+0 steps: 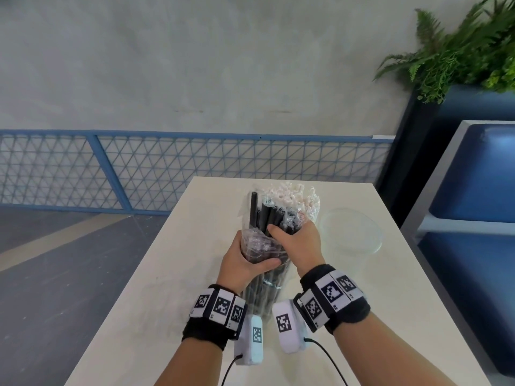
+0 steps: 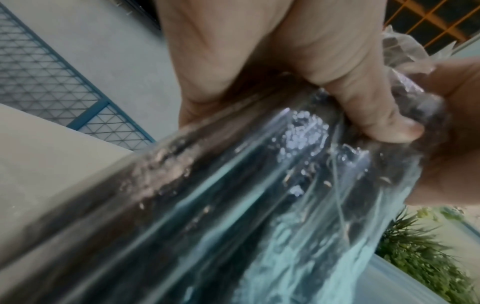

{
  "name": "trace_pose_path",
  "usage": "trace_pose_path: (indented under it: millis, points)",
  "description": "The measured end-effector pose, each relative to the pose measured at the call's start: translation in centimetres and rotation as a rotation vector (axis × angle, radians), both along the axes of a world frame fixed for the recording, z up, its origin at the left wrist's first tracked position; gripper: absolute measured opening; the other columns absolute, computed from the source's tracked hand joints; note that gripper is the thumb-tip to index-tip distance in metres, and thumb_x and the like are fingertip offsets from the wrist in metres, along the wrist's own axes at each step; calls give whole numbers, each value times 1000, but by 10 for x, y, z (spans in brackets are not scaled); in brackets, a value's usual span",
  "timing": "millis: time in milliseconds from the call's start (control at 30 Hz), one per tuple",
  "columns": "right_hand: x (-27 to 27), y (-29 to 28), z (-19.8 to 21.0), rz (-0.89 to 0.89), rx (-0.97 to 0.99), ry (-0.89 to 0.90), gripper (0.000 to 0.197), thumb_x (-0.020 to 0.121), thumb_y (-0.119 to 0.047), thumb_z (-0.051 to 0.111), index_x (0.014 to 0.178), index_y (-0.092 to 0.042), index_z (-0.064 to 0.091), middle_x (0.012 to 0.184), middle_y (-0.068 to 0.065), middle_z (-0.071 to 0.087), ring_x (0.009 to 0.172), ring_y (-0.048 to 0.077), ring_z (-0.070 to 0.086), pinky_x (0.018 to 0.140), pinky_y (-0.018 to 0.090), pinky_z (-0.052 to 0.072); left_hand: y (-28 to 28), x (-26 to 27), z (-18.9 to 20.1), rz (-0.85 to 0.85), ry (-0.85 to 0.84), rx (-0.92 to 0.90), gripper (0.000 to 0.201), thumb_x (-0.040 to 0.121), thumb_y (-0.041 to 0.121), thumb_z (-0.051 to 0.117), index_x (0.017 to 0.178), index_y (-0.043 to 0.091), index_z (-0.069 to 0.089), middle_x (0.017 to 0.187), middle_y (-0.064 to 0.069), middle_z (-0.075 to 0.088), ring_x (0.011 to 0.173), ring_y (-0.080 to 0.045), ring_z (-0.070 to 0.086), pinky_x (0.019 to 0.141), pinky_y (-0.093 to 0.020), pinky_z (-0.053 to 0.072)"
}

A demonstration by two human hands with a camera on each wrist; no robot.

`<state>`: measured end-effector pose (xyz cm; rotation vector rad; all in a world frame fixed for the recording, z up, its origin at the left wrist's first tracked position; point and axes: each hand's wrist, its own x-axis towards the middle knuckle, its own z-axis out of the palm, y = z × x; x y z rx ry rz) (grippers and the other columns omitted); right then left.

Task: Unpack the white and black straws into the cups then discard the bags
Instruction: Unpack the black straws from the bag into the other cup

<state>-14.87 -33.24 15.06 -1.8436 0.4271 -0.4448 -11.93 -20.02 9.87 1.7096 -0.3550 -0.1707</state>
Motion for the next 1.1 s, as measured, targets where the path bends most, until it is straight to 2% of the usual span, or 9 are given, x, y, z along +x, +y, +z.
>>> trace_pose_path:
  millis: [67,167,267,400,467,567,667,867,1100]
  points:
    - [1,-1,4,-1,11,-23,42,75,-29,75,58,-15,39,38,-10,37,38,9,32,45,26,29,1,2,-1,9,15,-4,66,58,19,88,113,28,52,104,9,67,94,1,64,80,-15,49]
    - [0,0,13,-18,14,-115,39,79,-23,71,66,-32,36,27,-13,36,30,8,31,42,19,28,1,4,-3,10,26,8,69,57,23,88,116,24,53,105,9,68,94,2,64,82,-17,49]
    - [0,-2,21,-16,42,-222,29,81,-21,70,67,-29,45,32,-11,35,32,6,31,43,18,29,1,5,-4,13,43,20,70,56,24,88,116,25,53,105,11,68,96,1,64,85,-19,49]
    - [-1,-5,32,16,87,-346,15,82,-16,69,95,-20,61,59,-20,56,53,-6,55,58,9,43,0,7,-3,-1,68,1,74,50,28,90,115,23,54,104,7,69,97,-5,65,85,-22,50]
    - [-3,-7,34,58,99,-316,12,80,-18,72,88,-17,63,62,-14,64,57,1,59,61,19,50,-1,8,-3,-3,74,-6,86,40,42,87,117,22,54,105,6,69,98,-6,65,88,-26,51]
    - [-3,-9,28,132,93,-207,45,67,-36,80,86,2,65,81,25,69,75,41,64,69,51,55,1,7,-3,7,74,-26,85,37,46,86,114,25,55,104,6,70,97,-7,66,88,-28,51]
    - [-6,-6,19,156,35,-107,59,56,-48,81,92,-3,66,84,15,71,79,30,68,74,46,57,1,6,-1,-6,66,-22,77,44,36,90,112,27,55,105,6,69,98,-6,65,89,-29,51]
    - [-5,-7,33,-15,198,-179,31,70,-21,80,94,-6,68,85,5,72,79,15,69,76,34,58,-3,5,-1,-13,61,-7,81,43,38,89,115,24,56,106,5,69,100,-8,65,90,-32,51]
    - [4,-23,64,-74,373,-326,26,73,-13,77,94,-4,66,90,10,71,87,26,69,84,45,56,-5,4,2,20,49,15,60,57,17,87,109,24,58,102,7,69,96,-6,65,86,-24,50]
